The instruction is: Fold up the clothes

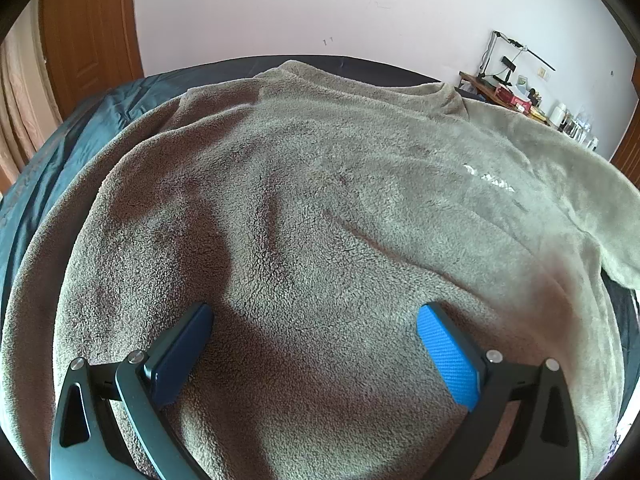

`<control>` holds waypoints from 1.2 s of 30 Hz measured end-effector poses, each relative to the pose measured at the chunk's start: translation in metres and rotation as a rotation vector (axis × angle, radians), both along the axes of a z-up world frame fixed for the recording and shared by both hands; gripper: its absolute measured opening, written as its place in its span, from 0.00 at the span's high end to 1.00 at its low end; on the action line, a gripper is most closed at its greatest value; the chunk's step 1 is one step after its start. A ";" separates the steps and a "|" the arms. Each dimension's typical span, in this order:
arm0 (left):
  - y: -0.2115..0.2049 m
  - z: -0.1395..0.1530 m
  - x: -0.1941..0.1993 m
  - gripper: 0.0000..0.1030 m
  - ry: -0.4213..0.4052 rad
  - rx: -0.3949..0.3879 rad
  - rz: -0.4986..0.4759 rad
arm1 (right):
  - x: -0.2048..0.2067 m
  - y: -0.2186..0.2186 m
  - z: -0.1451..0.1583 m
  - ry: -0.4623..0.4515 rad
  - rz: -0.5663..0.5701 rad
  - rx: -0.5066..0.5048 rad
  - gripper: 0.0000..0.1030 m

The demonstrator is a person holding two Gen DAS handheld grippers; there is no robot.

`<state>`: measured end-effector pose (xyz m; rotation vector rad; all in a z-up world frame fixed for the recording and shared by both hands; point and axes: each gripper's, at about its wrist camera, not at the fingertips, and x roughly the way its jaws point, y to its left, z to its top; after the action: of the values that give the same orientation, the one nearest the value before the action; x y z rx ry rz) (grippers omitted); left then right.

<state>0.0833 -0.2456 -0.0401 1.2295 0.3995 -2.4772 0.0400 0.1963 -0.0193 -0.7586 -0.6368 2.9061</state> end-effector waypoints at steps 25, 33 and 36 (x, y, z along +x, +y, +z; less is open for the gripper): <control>-0.025 0.033 0.036 0.01 0.028 -0.109 -0.024 | -0.084 -0.186 -0.054 -0.328 0.449 0.194 0.25; -0.052 0.014 0.040 0.01 0.004 -0.013 -0.021 | -0.175 -0.152 -0.052 -0.279 0.124 0.084 0.25; -0.058 0.018 0.046 0.01 0.028 0.005 -0.038 | -0.201 -0.121 -0.051 -0.306 0.042 0.028 0.25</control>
<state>0.1289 -0.3041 -0.0218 1.2162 0.3931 -2.5298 -0.1607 0.0754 -0.0707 -1.2137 -0.7247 2.8339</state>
